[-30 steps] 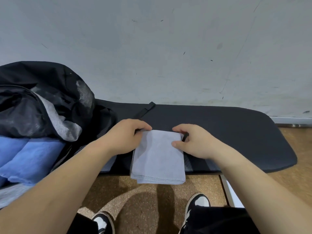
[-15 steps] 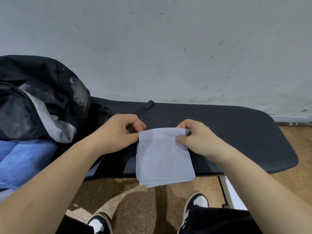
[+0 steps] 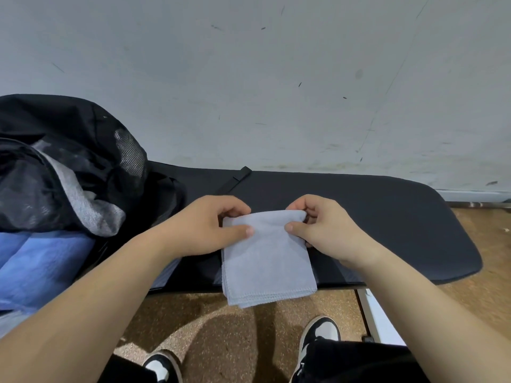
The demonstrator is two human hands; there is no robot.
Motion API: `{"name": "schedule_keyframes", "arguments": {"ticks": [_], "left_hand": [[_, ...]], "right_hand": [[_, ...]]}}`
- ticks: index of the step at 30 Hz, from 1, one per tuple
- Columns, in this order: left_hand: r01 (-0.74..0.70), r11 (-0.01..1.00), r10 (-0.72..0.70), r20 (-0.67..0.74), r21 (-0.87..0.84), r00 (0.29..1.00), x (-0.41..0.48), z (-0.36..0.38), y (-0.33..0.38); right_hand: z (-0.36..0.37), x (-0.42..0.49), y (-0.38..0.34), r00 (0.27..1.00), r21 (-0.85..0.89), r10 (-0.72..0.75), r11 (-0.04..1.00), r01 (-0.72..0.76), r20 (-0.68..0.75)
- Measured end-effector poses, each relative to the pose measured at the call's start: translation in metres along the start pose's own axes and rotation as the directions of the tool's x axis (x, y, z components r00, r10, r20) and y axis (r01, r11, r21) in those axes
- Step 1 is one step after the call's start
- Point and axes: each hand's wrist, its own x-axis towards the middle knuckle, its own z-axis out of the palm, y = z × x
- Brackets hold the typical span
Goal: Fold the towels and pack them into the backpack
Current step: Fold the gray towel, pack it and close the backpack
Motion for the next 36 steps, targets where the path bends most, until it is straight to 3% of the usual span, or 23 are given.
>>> {"name": "schedule_keyframes", "arguments": {"ticks": [2,7,10,13,16,19,23,29,32,36], "left_hand": [[0.019,0.996,-0.023,0.041,0.092,0.999,-0.001,-0.002,0.000],[0.073,0.990,-0.085,0.095,0.121,0.992,-0.008,-0.005,-0.001],[0.077,0.990,-0.075,0.021,-0.121,0.997,-0.014,-0.005,0.012],[0.064,0.858,-0.045,0.050,-0.509,0.998,-0.022,-0.011,0.024],[0.102,0.768,-0.038,0.114,-0.632,0.993,-0.029,-0.010,0.031],[0.166,0.819,-0.143,0.085,-0.549,0.986,-0.028,-0.006,0.034],[0.329,0.900,-0.338,0.020,-0.287,0.941,-0.027,0.005,0.014],[0.250,0.968,-0.236,-0.233,0.032,0.943,-0.017,0.010,0.002],[0.212,0.976,-0.216,-0.167,-0.041,0.962,-0.011,0.012,0.001],[0.162,0.986,-0.160,-0.048,0.042,0.986,-0.002,0.017,0.002]], "right_hand": [[-0.002,-0.003,0.001,1.000,0.001,-0.007,1.000,0.007,0.015],[-0.008,-0.009,-0.001,1.000,0.047,-0.006,0.999,0.006,0.004],[-0.014,-0.012,-0.006,1.000,0.230,0.003,0.973,-0.005,0.007],[-0.015,-0.015,-0.014,0.998,0.406,-0.028,0.914,0.004,0.052],[-0.012,-0.018,-0.020,0.997,0.453,-0.045,0.892,0.009,0.068],[-0.012,-0.017,-0.015,1.000,0.323,-0.021,0.946,0.018,0.006],[-0.002,-0.012,-0.002,0.999,0.099,0.050,0.994,-0.050,0.003],[-0.006,-0.006,0.005,0.982,0.070,0.154,0.984,-0.162,0.110],[-0.010,-0.005,0.006,0.987,0.013,0.127,0.992,-0.129,0.099],[-0.010,-0.008,0.007,0.999,0.003,0.032,0.999,-0.032,0.014]]}}
